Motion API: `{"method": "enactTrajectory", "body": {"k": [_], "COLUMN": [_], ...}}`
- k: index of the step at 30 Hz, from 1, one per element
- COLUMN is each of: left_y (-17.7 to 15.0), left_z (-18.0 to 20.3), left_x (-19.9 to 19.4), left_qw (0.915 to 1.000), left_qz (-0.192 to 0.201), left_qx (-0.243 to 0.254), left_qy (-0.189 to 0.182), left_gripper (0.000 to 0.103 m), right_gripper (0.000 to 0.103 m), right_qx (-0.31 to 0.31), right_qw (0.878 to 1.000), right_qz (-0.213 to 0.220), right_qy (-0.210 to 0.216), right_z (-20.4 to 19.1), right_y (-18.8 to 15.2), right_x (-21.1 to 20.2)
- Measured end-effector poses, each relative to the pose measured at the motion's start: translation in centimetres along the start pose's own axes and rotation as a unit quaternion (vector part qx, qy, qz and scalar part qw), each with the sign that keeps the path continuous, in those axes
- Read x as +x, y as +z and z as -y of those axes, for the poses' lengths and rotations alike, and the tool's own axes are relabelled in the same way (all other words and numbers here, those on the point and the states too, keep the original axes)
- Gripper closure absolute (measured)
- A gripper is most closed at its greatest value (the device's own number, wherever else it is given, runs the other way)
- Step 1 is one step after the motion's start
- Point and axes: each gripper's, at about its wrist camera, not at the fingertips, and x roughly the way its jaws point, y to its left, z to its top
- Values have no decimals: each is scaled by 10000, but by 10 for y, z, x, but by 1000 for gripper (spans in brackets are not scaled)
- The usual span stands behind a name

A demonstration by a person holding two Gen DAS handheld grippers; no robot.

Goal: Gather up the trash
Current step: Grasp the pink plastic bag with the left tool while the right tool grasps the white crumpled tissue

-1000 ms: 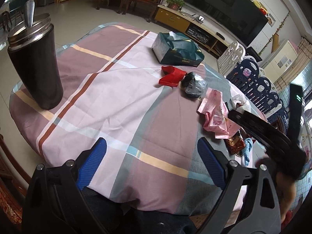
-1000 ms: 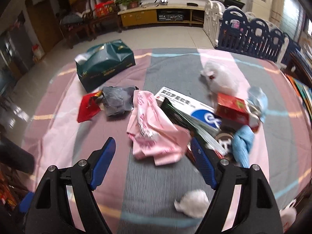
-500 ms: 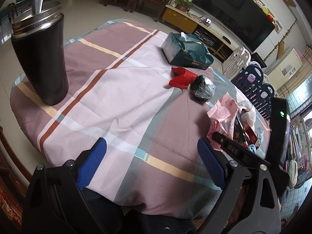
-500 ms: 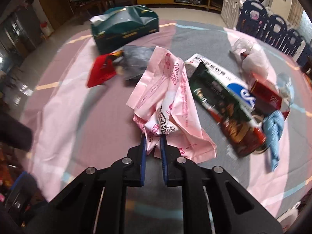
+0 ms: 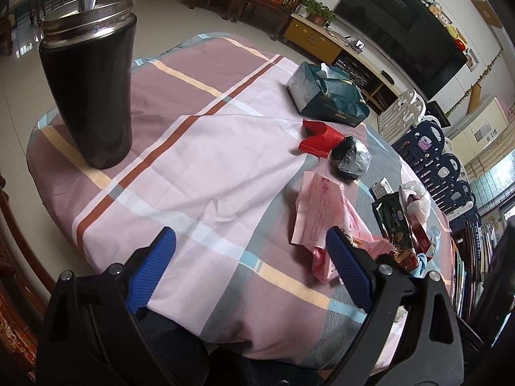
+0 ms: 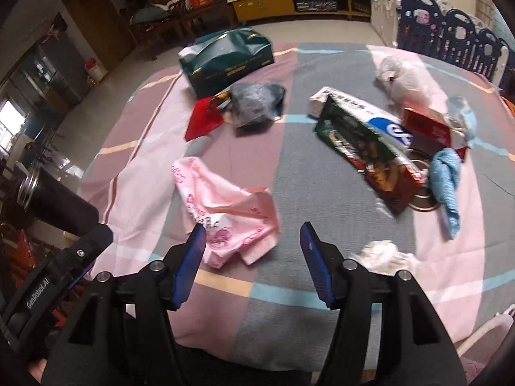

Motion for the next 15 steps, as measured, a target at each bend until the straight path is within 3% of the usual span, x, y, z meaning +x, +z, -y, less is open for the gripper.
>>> {"method": "enactTrajectory", "body": {"k": [6, 11, 15], "left_y": [2, 1, -1], "left_z": [-10, -9, -4], "left_x": [1, 4, 5], "left_qw": [9998, 9998, 10000], "left_qz": [12, -10, -10], "left_qx": [-196, -166, -62], "left_qy": [41, 71, 64], "left_gripper": [9, 9, 9], "right_gripper": [42, 35, 35], "right_qx": [292, 635, 569], "right_qw": [9961, 9949, 9912], "right_qz": [259, 185, 64], "right_qy": [-793, -759, -1196], "right_z": [31, 52, 53], "right_y": [-7, -20, -26], "right_x": [-15, -12, -2]}}
